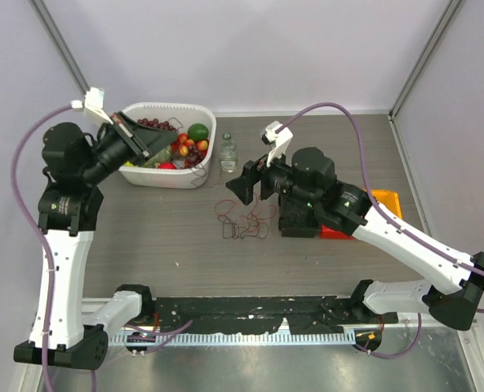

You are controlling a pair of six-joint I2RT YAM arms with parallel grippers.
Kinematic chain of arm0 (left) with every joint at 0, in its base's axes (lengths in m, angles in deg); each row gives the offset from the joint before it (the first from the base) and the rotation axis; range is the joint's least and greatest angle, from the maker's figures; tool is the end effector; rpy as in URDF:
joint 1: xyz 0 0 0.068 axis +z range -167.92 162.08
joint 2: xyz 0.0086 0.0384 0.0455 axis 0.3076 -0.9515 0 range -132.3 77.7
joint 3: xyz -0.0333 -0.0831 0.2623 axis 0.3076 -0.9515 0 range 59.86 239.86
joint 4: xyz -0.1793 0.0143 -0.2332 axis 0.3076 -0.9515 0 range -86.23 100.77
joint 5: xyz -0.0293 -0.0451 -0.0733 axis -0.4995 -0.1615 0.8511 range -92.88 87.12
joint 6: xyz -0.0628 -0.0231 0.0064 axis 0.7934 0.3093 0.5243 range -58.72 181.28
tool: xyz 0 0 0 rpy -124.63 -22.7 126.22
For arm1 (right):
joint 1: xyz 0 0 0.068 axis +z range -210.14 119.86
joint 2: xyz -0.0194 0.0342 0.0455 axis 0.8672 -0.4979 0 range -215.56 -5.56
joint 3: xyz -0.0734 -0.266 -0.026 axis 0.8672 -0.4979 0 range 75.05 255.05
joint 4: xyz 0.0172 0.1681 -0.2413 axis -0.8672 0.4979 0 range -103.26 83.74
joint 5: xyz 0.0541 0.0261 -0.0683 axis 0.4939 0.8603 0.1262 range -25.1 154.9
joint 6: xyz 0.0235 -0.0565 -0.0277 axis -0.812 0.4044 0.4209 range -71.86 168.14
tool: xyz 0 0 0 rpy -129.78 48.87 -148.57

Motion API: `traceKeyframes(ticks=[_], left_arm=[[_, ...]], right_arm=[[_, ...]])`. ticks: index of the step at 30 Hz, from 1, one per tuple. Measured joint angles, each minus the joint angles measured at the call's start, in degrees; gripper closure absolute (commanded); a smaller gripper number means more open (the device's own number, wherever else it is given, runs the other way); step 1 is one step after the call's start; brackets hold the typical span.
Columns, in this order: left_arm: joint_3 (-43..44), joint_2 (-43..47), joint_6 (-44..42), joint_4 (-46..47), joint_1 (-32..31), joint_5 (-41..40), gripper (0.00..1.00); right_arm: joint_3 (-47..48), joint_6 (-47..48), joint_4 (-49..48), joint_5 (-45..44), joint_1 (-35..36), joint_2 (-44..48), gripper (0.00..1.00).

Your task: Untangle the cables

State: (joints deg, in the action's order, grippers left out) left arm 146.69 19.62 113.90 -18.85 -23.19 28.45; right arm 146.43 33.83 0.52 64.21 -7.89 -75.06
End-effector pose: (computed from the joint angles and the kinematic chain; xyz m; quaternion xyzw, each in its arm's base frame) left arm 0.2110 -0.0475 0.5267 -0.1019 0.7044 -0.4954 0.4981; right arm 0.2019 0.2596 0.4079 -0.2489 0.7356 0.3418 0.5292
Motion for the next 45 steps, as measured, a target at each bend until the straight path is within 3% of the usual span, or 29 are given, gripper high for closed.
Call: traceKeyframes(ticks=[5, 10, 18, 24, 31, 38, 44, 45], left_arm=[[-10.9, 1.2, 3.7, 5.0, 0.0, 12.2, 1.0], [-18.4, 1.4, 5.7, 8.1, 0.0, 21.5, 1.0], [-19.4, 3.5, 7.0, 11.2, 0.0, 27.4, 1.0], [-19.4, 3.8, 7.6, 12.7, -0.1, 28.4, 1.0], [-22.3, 3.7, 11.7, 15.2, -0.2, 25.0, 1.0], [-25.7, 3.2, 15.9, 16.3, -0.2, 20.6, 1.0], [-25.7, 3.6, 17.4, 16.7, -0.2, 19.0, 1.0], [-25.7, 3.6, 17.5, 16.7, -0.2, 18.9, 1.0]], right_arm=[[1.7, 3.7, -0.5, 6.1, -1.5, -0.7, 0.17], [3.7, 4.1, -4.7, 19.6, -6.2, -5.1, 0.16], [9.8, 4.0, -12.4, 37.4, -8.9, -13.6, 0.15], [10.4, 2.7, -15.8, 44.3, -7.6, -16.4, 0.16], [5.8, 0.5, -22.1, 38.3, -1.2, -15.9, 0.19], [-0.3, 0.6, -26.7, 18.7, 7.4, -15.5, 0.26], [-3.3, 1.9, -29.9, 8.0, 11.0, -15.4, 0.37], [-3.4, 2.0, -30.4, 7.2, 11.0, -15.4, 0.42]])
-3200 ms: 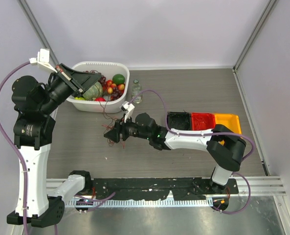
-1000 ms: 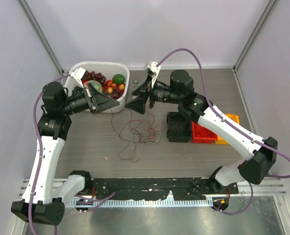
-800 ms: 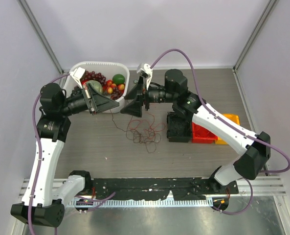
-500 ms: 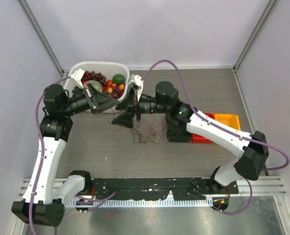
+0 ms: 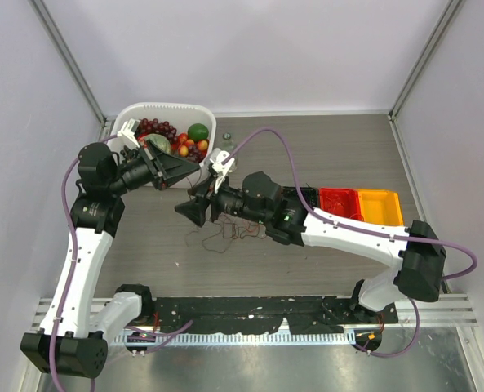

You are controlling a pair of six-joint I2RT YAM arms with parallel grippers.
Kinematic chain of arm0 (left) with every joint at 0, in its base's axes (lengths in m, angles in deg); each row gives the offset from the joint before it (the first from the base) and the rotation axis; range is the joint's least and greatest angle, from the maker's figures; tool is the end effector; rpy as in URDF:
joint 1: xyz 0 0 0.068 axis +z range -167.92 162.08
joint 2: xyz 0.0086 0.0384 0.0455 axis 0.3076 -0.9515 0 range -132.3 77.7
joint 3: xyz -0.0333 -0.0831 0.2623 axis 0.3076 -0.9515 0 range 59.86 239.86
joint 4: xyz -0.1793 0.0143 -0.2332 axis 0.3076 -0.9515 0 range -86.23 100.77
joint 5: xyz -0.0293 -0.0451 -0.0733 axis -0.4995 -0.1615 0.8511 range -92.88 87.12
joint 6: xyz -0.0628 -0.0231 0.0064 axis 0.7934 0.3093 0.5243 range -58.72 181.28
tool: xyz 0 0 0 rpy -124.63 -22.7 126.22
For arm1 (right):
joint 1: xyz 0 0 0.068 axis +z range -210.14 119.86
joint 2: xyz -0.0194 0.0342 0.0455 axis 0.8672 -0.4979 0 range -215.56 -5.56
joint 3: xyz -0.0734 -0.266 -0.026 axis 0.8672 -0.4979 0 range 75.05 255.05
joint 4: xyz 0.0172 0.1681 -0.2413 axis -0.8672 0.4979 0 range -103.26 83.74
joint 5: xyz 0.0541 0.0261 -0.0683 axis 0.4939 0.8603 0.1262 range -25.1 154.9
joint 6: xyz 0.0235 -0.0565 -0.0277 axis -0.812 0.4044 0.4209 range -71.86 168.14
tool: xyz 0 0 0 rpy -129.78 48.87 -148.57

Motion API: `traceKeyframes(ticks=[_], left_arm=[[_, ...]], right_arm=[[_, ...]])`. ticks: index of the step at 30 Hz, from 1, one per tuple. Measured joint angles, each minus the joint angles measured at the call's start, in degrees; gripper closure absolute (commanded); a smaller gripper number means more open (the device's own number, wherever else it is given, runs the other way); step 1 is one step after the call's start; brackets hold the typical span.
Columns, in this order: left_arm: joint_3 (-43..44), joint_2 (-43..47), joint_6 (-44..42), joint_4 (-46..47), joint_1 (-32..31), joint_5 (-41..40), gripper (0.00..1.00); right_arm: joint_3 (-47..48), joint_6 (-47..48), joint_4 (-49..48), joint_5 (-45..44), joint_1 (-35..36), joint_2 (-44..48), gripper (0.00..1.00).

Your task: Untangle the cables

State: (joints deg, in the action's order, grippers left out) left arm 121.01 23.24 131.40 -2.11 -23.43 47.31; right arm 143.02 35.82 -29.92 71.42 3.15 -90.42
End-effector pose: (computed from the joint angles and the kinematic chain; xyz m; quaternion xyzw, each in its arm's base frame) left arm 0.2377 -0.0644 0.4123 -0.1208 0.7211 -0.6202 0.2842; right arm 0.1783 0.3678 0.3565 -0.3406 0.6213 0.4637 0.5320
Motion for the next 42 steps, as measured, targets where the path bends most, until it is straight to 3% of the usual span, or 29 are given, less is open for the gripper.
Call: traceKeyframes(ticks=[10, 12, 13, 16, 17, 18, 21, 22, 24, 28, 32, 37, 42], left_arm=[[0.3, 0.0, 1.0, 0.3, 0.0, -0.3, 1.0], [0.7, 0.0, 1.4, 0.6, 0.0, -0.2, 1.0], [0.9, 0.0, 1.5, 0.7, 0.0, -0.2, 1.0], [1.3, 0.0, 1.6, 1.2, 0.0, 0.0, 0.99], [1.3, 0.0, 1.6, 1.6, 0.0, 0.2, 0.92], [1.3, 0.0, 1.6, 1.8, 0.0, 0.3, 0.78], [1.3, 0.4, 0.7, 2.9, 0.0, 0.5, 0.33], [1.3, 1.1, 0.0, 2.7, 0.0, 0.4, 0.1], [1.4, 2.3, -2.2, 2.3, 0.0, 0.2, 0.0], [2.1, 6.5, -10.6, -3.8, 0.0, -1.5, 0.0], [2.8, 9.0, -18.5, -10.1, 0.0, -3.7, 0.0], [2.0, 10.1, -24.1, -14.5, 0.0, -5.0, 0.0], [0.5, 10.0, -25.6, -15.5, 0.0, -5.1, 0.0]], right_arm=[[-2.5, 0.1, -4.4, -4.2, -0.3, 1.6, 0.71], [-2.5, 0.0, -4.8, -4.4, -0.3, 1.6, 0.85], [-2.5, 0.0, -4.8, -4.5, -0.3, 1.6, 0.99], [-2.5, -0.2, -4.9, -4.8, -0.3, 1.6, 0.99], [-2.3, -0.4, -4.6, -5.0, -0.3, 1.6, 0.99], [-2.0, -0.5, -4.2, -5.6, -0.3, 1.6, 0.99], [-1.5, -0.8, -2.5, -8.2, -0.3, 2.2, 0.99], [-1.5, -0.9, -0.9, -10.0, -0.3, 3.0, 0.99], [-1.5, -1.0, 2.2, -13.0, -0.5, 5.0, 0.99], [-0.8, -2.1, 11.8, -18.6, -4.4, 12.7, 0.99], [5.1, -4.0, 24.3, -24.1, -15.8, 19.7, 0.99], [14.7, -2.9, 37.1, -38.0, -26.6, 25.3, 0.99], [18.1, 2.0, 40.5, -54.2, -33.0, 26.1, 0.99]])
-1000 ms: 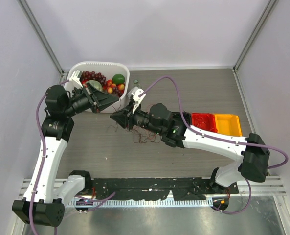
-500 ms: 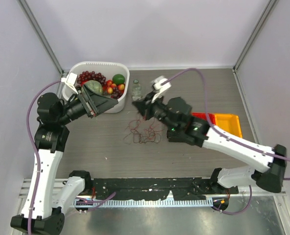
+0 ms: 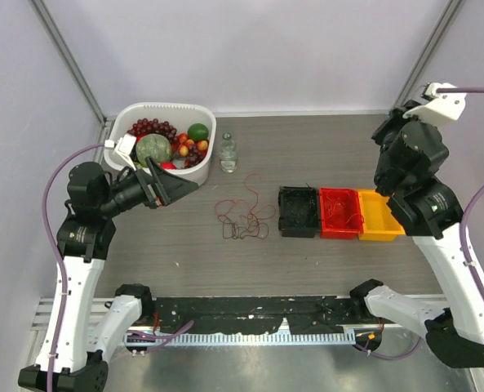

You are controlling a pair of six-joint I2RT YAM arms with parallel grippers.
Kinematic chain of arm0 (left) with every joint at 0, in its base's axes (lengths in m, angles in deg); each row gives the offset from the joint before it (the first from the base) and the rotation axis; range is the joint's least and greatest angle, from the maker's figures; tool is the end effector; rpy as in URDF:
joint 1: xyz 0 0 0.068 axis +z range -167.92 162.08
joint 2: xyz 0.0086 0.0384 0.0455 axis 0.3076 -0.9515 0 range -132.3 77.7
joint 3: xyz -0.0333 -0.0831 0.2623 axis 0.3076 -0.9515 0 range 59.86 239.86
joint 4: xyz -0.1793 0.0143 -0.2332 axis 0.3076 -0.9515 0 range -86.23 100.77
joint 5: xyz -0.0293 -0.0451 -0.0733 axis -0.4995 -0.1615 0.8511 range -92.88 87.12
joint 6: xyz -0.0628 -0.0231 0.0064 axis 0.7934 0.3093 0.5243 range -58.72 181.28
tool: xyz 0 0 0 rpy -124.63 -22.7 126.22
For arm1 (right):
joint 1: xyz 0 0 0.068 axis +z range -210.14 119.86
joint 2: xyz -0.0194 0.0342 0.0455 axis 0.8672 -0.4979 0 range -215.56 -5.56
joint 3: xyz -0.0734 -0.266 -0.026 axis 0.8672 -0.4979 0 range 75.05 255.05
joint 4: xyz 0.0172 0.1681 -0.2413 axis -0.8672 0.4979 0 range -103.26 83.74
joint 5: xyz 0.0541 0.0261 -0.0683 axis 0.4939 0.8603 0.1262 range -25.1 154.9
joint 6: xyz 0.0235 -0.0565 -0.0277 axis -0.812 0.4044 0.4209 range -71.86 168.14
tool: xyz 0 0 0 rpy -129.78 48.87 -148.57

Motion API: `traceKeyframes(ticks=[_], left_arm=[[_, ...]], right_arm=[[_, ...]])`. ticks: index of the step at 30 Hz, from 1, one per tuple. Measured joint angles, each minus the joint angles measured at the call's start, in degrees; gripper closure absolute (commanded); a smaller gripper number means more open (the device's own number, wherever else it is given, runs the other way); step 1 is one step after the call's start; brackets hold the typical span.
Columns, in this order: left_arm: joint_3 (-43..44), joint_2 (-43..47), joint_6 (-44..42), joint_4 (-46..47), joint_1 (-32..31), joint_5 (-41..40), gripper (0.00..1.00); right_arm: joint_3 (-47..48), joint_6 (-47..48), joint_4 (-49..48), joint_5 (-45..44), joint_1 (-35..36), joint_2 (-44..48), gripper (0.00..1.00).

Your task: Untangle the cables

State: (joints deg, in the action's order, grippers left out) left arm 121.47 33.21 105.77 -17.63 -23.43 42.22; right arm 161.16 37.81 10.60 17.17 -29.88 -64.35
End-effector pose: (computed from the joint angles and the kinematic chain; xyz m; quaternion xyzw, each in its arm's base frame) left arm 0.1836 -0.0559 0.4193 -0.0089 0.7543 -0.5163 0.4054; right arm 0.2032 0.0726 0.5317 0.1816 0.6683 -0.0292 0.7207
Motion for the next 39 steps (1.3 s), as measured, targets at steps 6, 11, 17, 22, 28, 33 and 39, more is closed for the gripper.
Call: traceKeyframes(ticks=[6, 11, 17, 22, 28, 33, 39], left_arm=[[0.0, -0.3, -0.6, -1.2, 0.0, 0.4, 0.0], [-0.1, 1.2, -1.4, -2.0, 0.0, 0.6, 0.0], [-0.9, 1.5, -1.4, -2.0, 0.0, 1.0, 0.01], [-1.1, 1.5, -1.4, -1.9, 0.0, 1.2, 0.0], [-1.7, 1.4, -1.4, -1.9, 0.0, 1.2, 0.0], [-1.8, 1.5, -1.5, -2.1, 0.0, 1.2, 0.0], [-2.3, 1.6, -1.5, -2.1, 0.0, 1.2, 0.0]], right_arm=[[-7.2, 1.6, -2.0, -4.0, -16.2, -2.8, 0.99], [-17.9, -2.1, 0.2, 0.7, -20.4, -5.1, 0.99], [-21.3, -3.0, 1.3, 1.7, -20.3, -1.9, 0.99], [-20.2, -3.0, 0.0, 1.6, -20.4, 1.9, 0.99], [-19.1, -4.2, -1.2, 1.8, -20.4, 0.3, 0.99], [-19.3, -8.6, 1.9, 1.4, -20.4, -1.6, 0.99], [-20.0, -14.5, 8.7, -0.8, -20.4, -1.7, 0.99]])
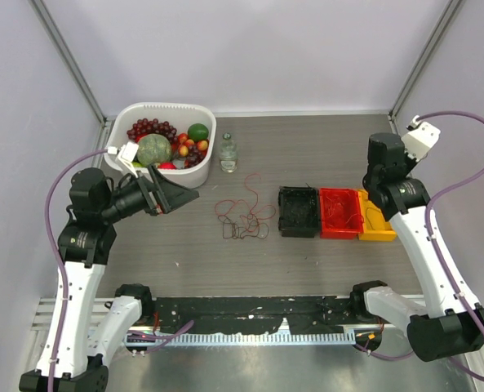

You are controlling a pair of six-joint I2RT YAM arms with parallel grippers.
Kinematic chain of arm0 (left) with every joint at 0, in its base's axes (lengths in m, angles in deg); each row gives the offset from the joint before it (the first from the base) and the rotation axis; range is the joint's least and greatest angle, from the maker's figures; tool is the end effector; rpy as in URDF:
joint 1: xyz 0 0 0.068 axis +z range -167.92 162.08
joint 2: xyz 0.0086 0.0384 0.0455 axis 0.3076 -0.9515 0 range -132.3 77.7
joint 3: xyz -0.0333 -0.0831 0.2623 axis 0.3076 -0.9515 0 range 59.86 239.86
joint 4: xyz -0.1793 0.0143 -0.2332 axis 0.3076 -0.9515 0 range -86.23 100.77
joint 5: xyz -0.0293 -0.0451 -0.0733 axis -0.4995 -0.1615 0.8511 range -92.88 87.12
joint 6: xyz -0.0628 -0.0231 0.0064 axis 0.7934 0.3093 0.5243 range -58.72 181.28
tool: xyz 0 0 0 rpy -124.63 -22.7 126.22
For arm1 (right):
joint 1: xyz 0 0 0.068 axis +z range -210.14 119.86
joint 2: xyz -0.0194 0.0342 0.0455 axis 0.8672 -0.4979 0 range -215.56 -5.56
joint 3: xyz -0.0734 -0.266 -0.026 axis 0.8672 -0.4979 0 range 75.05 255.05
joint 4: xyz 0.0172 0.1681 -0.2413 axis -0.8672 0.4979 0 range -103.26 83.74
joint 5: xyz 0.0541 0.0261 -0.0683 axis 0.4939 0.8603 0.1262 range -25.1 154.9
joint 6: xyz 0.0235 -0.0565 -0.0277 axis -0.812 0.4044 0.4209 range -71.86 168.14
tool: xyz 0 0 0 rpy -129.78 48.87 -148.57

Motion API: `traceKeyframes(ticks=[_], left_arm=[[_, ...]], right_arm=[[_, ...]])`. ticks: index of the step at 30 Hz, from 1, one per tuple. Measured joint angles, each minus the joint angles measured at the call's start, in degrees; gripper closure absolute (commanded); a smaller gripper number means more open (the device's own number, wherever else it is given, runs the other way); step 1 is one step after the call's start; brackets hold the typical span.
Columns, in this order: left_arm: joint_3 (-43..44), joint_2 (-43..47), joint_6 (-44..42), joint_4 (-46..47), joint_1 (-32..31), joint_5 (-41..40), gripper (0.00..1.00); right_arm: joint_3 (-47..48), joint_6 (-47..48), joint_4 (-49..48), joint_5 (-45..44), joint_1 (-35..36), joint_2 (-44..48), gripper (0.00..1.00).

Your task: Untangle the cables

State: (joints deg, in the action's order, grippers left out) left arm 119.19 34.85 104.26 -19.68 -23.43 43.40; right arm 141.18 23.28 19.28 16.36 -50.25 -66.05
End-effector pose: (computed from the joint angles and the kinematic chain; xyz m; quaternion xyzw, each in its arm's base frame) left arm 0.1779 -0.0562 0.4061 -0.0035 0.7638 -0.5149 0.3892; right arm 0.2614 0.0047 0.3849 0.3144 0.7422 -0.1919 0.5598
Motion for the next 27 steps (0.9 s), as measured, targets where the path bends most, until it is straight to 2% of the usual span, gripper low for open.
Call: traceKeyframes(ticks=[7, 11, 17, 22, 24, 25, 27], left_arm=[[-1.6, -0.3, 0.1, 0.2, 0.0, 0.0, 0.0], [-2.1, -0.5, -0.1, -0.1, 0.0, 0.0, 0.0], [-4.1, -0.5, -0.6, -0.3, 0.0, 0.0, 0.0], [-7.2, -1.3, -0.5, -0.3, 0.0, 0.4, 0.0], [-7.6, -1.4, -0.5, -0.5, 0.0, 0.4, 0.0], [-7.6, -1.4, -0.5, -0.5, 0.0, 0.4, 0.0], [-7.6, -1.4, -0.6, -0.4, 0.0, 0.5, 0.0]], right_arm=[[-1.5, -10.7, 8.5, -0.2, -0.7, -3.2, 0.99], [-5.6, -14.7, 9.7, 4.6, -5.1, -8.7, 0.99], [-13.5, -14.5, 8.6, 14.5, -14.8, -13.7, 0.99], [-13.9, -12.7, 6.5, 20.0, -15.5, -18.6, 0.99], [-14.4, -11.9, 5.6, 21.8, -15.4, -19.4, 0.93], [-14.6, -11.5, 5.4, 22.5, -15.4, -19.5, 0.86], [-14.6, -10.8, 5.0, 23.4, -15.4, -19.4, 0.65]])
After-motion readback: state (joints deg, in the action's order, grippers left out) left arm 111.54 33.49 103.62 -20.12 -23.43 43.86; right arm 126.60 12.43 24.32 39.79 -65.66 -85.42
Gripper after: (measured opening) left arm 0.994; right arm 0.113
